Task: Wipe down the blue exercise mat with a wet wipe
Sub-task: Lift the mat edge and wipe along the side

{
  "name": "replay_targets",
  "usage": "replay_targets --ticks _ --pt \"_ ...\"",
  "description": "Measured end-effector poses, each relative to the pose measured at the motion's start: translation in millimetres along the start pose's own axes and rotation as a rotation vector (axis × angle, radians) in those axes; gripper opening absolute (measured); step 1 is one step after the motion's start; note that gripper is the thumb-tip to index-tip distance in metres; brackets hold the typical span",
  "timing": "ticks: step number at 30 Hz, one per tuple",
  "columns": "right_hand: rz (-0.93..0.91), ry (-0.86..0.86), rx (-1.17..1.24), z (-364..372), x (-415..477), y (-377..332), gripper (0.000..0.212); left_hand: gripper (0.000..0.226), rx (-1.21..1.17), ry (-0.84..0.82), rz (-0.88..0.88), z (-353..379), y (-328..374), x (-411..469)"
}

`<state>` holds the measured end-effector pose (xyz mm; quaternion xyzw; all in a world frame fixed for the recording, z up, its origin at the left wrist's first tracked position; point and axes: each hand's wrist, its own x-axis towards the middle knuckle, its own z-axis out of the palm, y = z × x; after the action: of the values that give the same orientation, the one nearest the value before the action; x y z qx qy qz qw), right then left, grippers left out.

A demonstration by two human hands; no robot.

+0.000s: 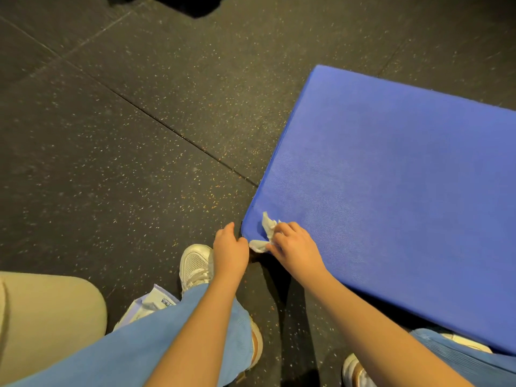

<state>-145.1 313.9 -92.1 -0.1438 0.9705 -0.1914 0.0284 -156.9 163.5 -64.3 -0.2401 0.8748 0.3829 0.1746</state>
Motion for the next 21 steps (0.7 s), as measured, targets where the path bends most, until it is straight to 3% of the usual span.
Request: replay_targets --ticks 3,6,9,14,18,21 --pt "0.063 0.043 0.072 -3 -21 6 0.030 0.010 -0.031 -0.092 -0.032 6 5 1" --pt "0.195 0.054 0.139 -7 -23 3 0.027 0.026 -0.148 -0.074 -0.071 3 14 2" --pt "0.275 0.112 0.264 -10 -14 -6 0.026 0.011 -0.308 -0.108 -0.065 -7 24 1" --pt "0.315 0.260 0.426 -28 -19 -17 0.011 0.037 -0.359 -0.213 0.109 -31 37 -16" --pt "0.337 0.367 0.498 -57 -20 -28 0.038 0.063 -0.279 -0.271 0.352 -51 49 -20" --pt "0.333 0.494 0.550 -84 -17 -33 0.026 0.076 -0.053 -0.206 0.509 -64 68 -29"
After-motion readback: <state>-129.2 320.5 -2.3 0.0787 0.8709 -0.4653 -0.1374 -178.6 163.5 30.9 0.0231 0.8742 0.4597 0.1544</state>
